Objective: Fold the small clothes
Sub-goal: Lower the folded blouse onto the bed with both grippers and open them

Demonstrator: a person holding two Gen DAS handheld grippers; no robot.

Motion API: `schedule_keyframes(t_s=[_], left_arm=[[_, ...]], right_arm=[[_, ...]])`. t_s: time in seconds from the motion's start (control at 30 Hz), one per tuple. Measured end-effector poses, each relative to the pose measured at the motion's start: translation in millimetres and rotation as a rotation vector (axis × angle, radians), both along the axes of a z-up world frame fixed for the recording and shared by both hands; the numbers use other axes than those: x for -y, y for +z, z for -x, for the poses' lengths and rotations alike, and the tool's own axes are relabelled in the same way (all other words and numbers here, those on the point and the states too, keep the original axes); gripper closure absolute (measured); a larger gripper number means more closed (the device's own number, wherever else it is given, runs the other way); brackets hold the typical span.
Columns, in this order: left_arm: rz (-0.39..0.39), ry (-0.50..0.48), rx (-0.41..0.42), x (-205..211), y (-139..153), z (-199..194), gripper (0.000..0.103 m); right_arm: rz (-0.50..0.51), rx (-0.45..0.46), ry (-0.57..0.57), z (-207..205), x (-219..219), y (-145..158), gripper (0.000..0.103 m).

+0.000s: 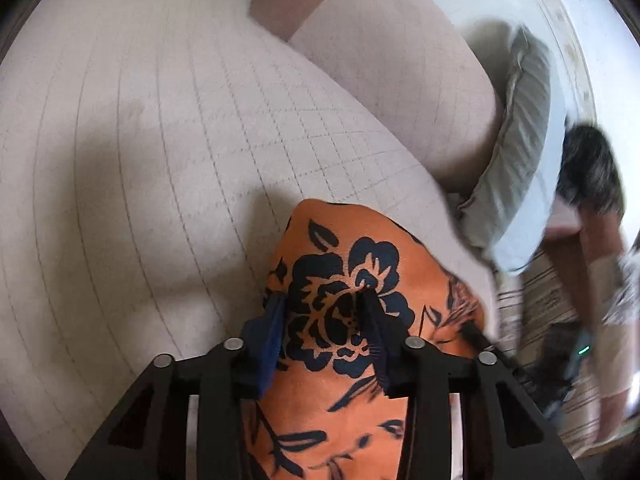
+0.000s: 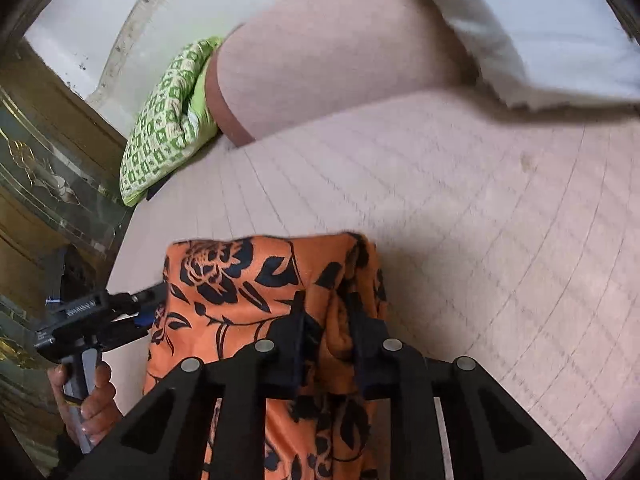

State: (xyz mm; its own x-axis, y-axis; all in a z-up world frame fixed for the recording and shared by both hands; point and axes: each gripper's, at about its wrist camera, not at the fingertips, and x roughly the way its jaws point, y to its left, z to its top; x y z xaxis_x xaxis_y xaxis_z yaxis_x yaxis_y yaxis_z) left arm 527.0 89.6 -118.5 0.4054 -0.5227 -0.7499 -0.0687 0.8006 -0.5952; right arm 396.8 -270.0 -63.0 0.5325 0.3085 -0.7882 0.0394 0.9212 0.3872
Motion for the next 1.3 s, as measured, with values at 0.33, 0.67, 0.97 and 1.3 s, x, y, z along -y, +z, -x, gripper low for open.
schedule_keyframes(t_s=[0.33,0.67,0.97,1.3], left_arm=[[-0.071,0.001,0.005,9,21,19,0.061],[-0.116,-0.040,-0.031,-1,40,100,0.052],[-0.088,0.005,-0.032,-14,18,162,0.094],[-0.294,-0.018,0.131,17,38,231,0.083]], right_arm=[[-0.041,-0.028,-0.017,6,6,0,0.071],[-0.129,-0.019,-0.013,95,-2,-8,0.047],[-0.013,-0.073,-0.056,136,-20,-35,0.092],[-0.059,0.087,-0.126,206,-17,-23,0.070]])
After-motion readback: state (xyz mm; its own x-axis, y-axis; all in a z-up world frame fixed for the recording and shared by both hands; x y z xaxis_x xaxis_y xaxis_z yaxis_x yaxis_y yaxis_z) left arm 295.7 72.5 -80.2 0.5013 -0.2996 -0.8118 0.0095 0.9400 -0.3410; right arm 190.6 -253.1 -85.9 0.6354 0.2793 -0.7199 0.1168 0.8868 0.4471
